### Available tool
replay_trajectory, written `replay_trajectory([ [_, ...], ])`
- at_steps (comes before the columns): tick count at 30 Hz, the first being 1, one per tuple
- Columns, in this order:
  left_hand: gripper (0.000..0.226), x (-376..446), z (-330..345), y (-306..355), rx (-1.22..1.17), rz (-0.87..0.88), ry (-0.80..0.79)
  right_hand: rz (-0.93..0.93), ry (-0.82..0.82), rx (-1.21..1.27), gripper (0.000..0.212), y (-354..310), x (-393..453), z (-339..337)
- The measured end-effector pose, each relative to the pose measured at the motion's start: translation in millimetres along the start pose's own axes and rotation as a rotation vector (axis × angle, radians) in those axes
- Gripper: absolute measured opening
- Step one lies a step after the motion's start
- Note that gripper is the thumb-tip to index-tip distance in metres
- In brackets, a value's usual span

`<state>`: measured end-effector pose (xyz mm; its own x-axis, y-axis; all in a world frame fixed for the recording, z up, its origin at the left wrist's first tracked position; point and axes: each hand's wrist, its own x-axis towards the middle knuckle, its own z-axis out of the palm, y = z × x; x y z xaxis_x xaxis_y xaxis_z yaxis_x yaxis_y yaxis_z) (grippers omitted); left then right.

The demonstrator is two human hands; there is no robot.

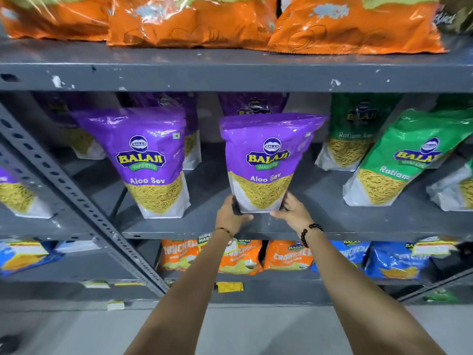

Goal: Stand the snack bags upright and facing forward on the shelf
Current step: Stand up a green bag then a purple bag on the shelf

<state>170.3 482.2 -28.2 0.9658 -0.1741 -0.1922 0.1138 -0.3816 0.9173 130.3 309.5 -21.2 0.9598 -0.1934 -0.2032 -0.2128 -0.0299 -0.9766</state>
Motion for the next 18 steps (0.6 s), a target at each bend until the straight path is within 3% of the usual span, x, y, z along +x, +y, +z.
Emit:
replay_trajectory([
  [5,0.059,-0.9,3.9,2.9,0.059,-0.041,0.059,0.029,0.183,-0.078,0.058,8.5,3.6,0.6],
  [18,0.053,-8.9,2.1,4.2,0.088,-0.09,0.095,0.029,0.185,-0.099,0.053,6.9,-2.4,-0.8],
])
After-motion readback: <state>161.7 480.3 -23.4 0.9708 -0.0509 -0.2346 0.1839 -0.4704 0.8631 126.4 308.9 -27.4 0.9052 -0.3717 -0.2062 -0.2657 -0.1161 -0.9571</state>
